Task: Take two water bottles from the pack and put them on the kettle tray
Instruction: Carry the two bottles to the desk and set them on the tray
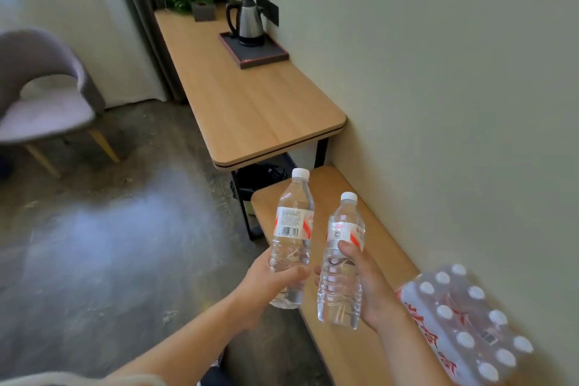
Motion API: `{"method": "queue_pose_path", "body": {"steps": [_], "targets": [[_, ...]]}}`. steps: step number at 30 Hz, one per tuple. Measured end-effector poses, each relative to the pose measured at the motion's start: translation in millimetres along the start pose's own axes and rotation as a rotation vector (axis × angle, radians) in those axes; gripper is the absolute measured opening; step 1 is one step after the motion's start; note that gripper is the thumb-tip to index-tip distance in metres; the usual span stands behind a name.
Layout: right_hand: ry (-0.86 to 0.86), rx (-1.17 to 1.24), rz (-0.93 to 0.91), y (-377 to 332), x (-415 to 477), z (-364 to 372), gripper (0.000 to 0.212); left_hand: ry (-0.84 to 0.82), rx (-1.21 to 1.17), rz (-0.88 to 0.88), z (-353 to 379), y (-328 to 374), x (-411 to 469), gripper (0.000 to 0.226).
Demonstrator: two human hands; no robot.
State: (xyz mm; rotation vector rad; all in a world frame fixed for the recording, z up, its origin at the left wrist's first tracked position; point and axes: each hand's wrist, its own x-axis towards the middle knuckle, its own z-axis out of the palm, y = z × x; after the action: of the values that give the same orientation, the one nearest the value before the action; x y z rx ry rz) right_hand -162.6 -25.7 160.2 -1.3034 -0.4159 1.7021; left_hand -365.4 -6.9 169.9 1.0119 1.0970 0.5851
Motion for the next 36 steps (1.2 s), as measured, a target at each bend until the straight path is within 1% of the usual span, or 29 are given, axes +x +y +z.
{"method": "queue_pose_path", "body": {"steps": [4,8,11,14,18,21,24,26,29,31,33,36], "targets": [[-0.053,-0.089,0.058,-9.3,35.1,71.1,0.067,0.101,-0.040,0.029,-64.2,11.6,4.3,0.038],[-0.049,-0.143,0.081,-7.3,83.6,159.5,0.060,0.171,-0.065,0.054,-148.2,23.5,12.6,0.043],[-0.061,-0.138,0.096,-9.0,116.1,229.4,0.066,0.193,-0.084,0.080,-221.2,38.3,24.1,0.046],[-0.056,-0.119,0.070,-11.6,148.0,290.7,0.068,0.184,-0.079,0.123,-288.2,57.7,37.7,0.041],[-0.044,-0.101,0.058,-21.9,186.6,356.4,0.072,0.160,-0.080,0.155,-357.3,91.7,55.3,0.035],[-0.042,-0.065,0.036,-34.1,216.1,391.1,0.081,0.124,-0.087,0.157,-397.5,114.9,75.0,0.035],[-0.049,-0.022,-0.008,-50.9,250.6,418.4,0.081,0.115,-0.092,0.141,-428.2,135.0,104.5,0.034],[-0.070,-0.014,-0.002,-64.3,275.7,432.9,0.074,0.094,-0.104,0.128,-444.4,150.9,129.9,0.034],[-0.112,-0.003,0.023,-88.0,322.0,451.5,0.050,0.078,-0.074,0.108,-468.2,176.0,175.2,0.034],[-0.116,0.017,0.024,-104.9,357.7,462.9,0.041,0.063,-0.064,0.098,-485.2,195.9,207.2,0.031],[-0.118,0.041,0.046,-121.3,395.0,474.3,0.040,0.057,-0.039,0.084,-503.8,216.6,237.9,0.026],[-0.136,0.066,0.115,-148.2,447.4,493.6,0.044,0.054,-0.003,0.050,-537.6,249.7,284.1,0.020]]}}
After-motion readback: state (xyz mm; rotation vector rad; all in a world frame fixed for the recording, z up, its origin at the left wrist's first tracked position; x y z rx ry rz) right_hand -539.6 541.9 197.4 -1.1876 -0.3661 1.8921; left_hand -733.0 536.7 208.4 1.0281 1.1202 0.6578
